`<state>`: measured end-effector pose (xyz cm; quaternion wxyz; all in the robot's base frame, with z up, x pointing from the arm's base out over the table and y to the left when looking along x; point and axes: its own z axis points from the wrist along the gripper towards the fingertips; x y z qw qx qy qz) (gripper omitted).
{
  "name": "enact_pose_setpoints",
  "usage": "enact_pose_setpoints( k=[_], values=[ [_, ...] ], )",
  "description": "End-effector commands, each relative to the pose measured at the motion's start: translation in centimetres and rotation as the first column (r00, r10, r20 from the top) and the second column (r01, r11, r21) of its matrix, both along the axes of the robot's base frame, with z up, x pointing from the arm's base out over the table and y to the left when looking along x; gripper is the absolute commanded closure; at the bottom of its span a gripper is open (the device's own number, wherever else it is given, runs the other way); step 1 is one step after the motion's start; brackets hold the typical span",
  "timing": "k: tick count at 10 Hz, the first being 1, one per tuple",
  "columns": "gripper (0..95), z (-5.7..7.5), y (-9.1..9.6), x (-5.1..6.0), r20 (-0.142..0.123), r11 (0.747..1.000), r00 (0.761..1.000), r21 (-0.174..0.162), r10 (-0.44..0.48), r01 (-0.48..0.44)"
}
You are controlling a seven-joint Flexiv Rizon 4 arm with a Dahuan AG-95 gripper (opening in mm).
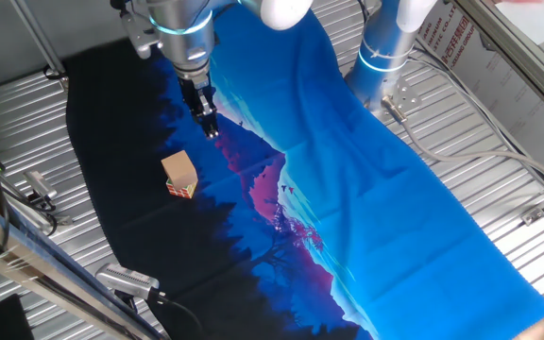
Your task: Pick up one small block
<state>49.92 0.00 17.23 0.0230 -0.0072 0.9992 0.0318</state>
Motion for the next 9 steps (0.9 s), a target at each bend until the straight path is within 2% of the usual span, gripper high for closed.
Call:
enact_pose_setpoints(
  k=[1,2,3,4,5,7,9],
  values=[
    [95.0,0.3,0.2,1.2,-0.011,0.999,0.999,0.014,-0.049,0.049],
    [95.0,0.5,0.4,1.9,-0.005,0.997,0.999,-0.064,-0.051,0.05],
    [95.0,0.9,0.6,2.9,-0.001,0.993,0.999,-0.109,-0.046,0.046],
    [95.0,1.4,0.8,4.1,0.0,0.993,0.999,-0.106,-0.051,0.051],
    [95.0,1.8,1.0,4.9,-0.002,0.993,0.999,-0.106,-0.052,0.051],
    [95.0,2.8,1.0,7.5,-0.001,0.992,0.999,-0.12,-0.043,0.043],
    [95.0,3.0,0.3,9.5,0.005,0.992,0.999,-0.121,-0.032,0.032]
  ],
)
